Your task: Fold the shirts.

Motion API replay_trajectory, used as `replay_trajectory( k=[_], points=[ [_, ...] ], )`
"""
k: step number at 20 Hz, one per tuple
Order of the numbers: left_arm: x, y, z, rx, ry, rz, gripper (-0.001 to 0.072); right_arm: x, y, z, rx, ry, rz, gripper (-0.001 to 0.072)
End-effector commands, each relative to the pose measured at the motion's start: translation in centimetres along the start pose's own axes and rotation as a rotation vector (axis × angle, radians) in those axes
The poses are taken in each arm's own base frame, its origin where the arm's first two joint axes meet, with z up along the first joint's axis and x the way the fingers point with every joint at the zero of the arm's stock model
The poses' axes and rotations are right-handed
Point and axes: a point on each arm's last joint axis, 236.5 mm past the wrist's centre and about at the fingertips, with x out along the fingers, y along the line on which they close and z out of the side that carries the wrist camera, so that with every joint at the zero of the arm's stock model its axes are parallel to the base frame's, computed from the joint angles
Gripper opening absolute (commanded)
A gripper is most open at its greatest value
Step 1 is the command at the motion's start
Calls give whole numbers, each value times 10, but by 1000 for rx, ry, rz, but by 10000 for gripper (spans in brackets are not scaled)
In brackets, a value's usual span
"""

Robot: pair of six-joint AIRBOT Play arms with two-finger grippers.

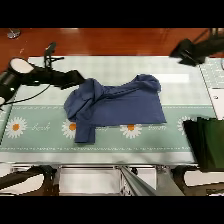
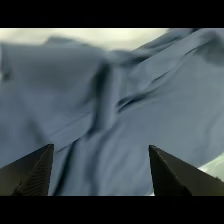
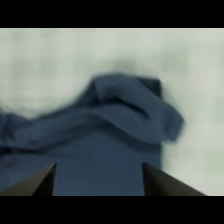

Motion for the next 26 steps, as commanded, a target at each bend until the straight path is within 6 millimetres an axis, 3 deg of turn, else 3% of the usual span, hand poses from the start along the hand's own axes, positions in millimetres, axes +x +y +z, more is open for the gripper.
replay_trajectory(
  k=[1,3,5,9,11,16,17,18,19,23,26],
  points=[
    [-35,73,-62,-125,194,143,699,-32,-78,-61,82,148,-125,618],
    [-34,101,-111,-265,243,150,699,-26,-104,-87,173,62,-110,618],
    [-24,112,-152,-394,251,111,699,-5,-109,-119,274,-7,-44,618],
    [-1,95,-170,-565,148,-30,700,35,-92,-180,371,7,81,617],
    [14,90,-166,-582,101,-44,699,47,-90,-200,375,49,98,617],
    [40,77,-122,-542,-78,-24,696,61,-89,-229,417,111,113,616],
    [41,75,-117,-529,-94,-15,655,62,-88,-233,423,120,114,616],
    [42,72,-113,-518,-96,-18,367,63,-88,-234,424,125,115,617],
    [41,68,-109,-471,-92,-27,28,63,-88,-235,422,125,116,617],
    [31,52,-88,-369,-102,-71,19,66,-89,-239,439,152,123,617],
    [29,50,-83,-362,-109,-75,20,81,-81,-248,424,214,147,617]
  ],
)
